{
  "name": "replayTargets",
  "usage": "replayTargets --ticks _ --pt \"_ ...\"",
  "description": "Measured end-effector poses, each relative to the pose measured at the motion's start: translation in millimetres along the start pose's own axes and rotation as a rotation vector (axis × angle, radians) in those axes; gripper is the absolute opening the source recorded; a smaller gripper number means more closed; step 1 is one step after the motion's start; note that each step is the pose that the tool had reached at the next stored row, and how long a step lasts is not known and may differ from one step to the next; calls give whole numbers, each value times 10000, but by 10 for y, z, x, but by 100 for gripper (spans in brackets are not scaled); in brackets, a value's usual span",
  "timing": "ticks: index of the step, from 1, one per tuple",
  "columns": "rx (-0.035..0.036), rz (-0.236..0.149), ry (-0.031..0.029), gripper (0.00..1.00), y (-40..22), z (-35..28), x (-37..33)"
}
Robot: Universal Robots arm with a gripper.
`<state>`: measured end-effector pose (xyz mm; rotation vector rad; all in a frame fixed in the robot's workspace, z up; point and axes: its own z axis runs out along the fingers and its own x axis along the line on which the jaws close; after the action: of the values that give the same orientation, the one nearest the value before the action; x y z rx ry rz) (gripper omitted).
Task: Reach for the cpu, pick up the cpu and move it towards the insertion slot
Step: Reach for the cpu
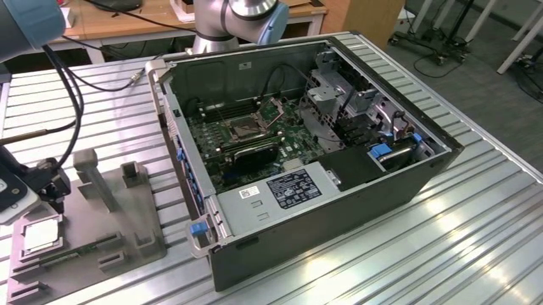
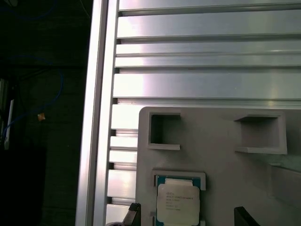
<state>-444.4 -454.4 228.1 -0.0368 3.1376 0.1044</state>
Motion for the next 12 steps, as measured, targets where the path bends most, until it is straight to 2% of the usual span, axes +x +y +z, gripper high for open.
replayTargets --ticks 6,12 --pt "1 1 1 84 -3 52 0" --pt "1 0 1 84 -9 133 1"
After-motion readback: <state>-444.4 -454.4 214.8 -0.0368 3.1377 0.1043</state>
